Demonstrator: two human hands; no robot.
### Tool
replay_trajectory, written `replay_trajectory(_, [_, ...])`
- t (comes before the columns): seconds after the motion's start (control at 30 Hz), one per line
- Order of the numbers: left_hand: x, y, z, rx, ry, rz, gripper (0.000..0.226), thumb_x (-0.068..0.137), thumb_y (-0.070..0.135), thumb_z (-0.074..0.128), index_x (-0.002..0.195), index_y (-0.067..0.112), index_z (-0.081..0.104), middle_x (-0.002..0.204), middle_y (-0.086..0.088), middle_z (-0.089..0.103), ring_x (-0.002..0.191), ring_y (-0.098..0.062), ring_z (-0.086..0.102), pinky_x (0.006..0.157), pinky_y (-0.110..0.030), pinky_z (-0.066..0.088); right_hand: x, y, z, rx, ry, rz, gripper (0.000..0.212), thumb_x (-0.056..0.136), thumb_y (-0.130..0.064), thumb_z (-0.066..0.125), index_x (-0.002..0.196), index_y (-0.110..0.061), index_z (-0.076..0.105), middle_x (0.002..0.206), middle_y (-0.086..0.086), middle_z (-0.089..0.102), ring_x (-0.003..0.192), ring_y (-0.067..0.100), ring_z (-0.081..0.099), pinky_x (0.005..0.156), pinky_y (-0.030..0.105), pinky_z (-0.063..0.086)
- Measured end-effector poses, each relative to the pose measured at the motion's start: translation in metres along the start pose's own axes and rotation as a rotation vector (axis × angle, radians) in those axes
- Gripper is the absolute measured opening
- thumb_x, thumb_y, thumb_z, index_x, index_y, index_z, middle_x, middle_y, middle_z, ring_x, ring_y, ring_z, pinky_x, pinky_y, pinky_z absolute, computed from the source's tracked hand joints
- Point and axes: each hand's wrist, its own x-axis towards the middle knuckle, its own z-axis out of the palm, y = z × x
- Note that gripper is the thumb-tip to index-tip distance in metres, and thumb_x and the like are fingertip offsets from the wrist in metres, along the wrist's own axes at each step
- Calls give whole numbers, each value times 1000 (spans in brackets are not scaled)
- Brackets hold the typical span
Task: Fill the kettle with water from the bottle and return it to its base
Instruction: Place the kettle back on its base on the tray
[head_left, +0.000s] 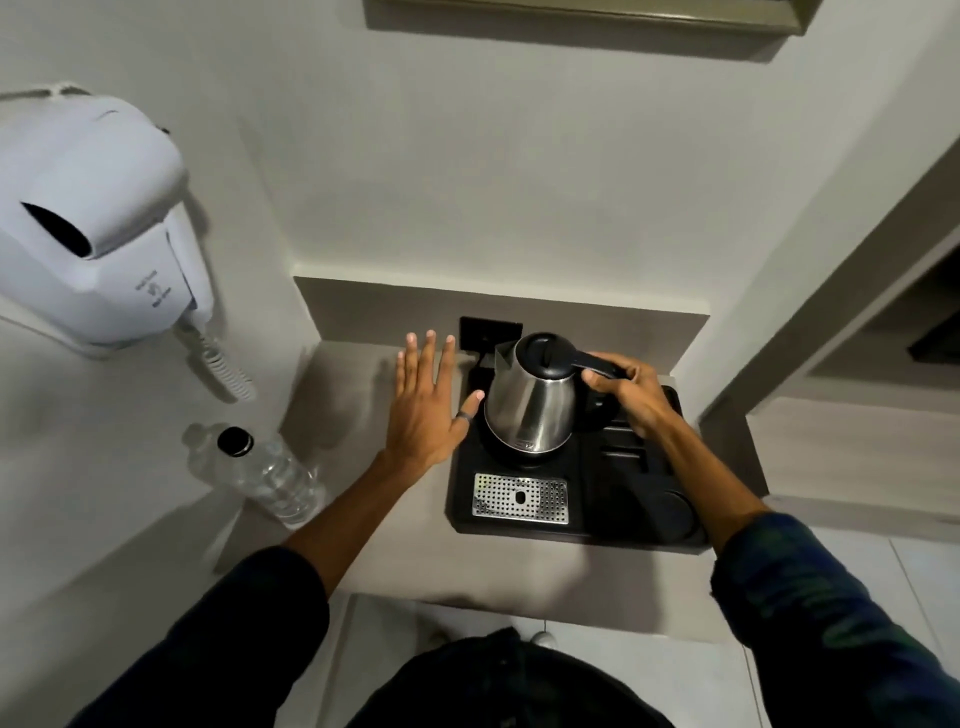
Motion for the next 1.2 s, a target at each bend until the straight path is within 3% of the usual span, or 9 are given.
replay_trajectory(0.1, [-2,1,0,-10,5,-2,85,102,59,47,166,11,20,172,-20,16,161,-42,6,131,-56,14,5,5,-2,14,-40,21,39,88,1,79,123,-13,76,108,2,79,107,21,71,101,35,55])
replay_trajectory(0.4, [-9,-1,-3,-13,-32,-15,83,101,56,54,164,10,26,171,-22,19,160,-44,9,130,-57,15,4,11,1,-115,-120,-72,36,90,-8,81,122,-24,76,117,3,77,115,27,71,114,53,51])
replay_trajectory(0.5, [-11,0,-1,1,-43,-21,83,101,57,52,164,11,25,171,-21,18,160,-43,8,130,-57,14,-2,25,1,-571,-4,-201,69,96,-44,75,157,-30,46,146,8,60,139,28,51,124,58,33])
replay_trajectory(0.57, [-12,2,1,-8,-38,-21,83,101,57,52,164,10,25,172,-20,18,161,-43,7,131,-56,12,-15,36,7,-768,174,-252,83,98,-59,62,165,-25,29,162,10,46,153,31,35,125,59,20])
replay_trajectory(0.67, [-14,6,4,-20,-47,-11,83,101,56,53,164,10,25,172,-21,17,160,-43,6,131,-56,10,-32,50,20,-917,298,-349,73,102,-48,51,163,-11,33,167,13,42,159,31,29,127,57,17])
replay_trajectory(0.8, [-20,9,5,-23,-65,10,81,102,54,51,164,10,25,171,-21,19,160,-44,6,130,-58,12,-39,49,29,-1036,432,-357,57,105,-28,56,156,-5,47,162,14,50,157,32,37,127,58,23])
replay_trajectory(1.0, [-30,4,2,4,-91,37,81,103,54,49,165,8,23,172,-20,17,160,-44,5,130,-57,13,-43,38,39,-1131,486,-348,56,97,-12,62,150,3,53,153,21,58,150,42,46,124,62,28])
replay_trajectory(1.1, [-36,2,2,7,-110,42,83,103,55,46,165,6,18,173,-19,15,161,-42,3,131,-54,10,-45,36,40,-1199,490,-336,51,103,-16,53,152,0,52,154,19,58,149,45,46,121,60,32])
replay_trajectory(1.2, [-43,-1,1,35,-131,72,84,104,57,42,166,7,14,173,-18,12,161,-40,0,132,-53,8,-46,30,44,-1246,443,-274,53,109,-20,45,159,-4,43,163,16,48,156,42,34,124,58,25])
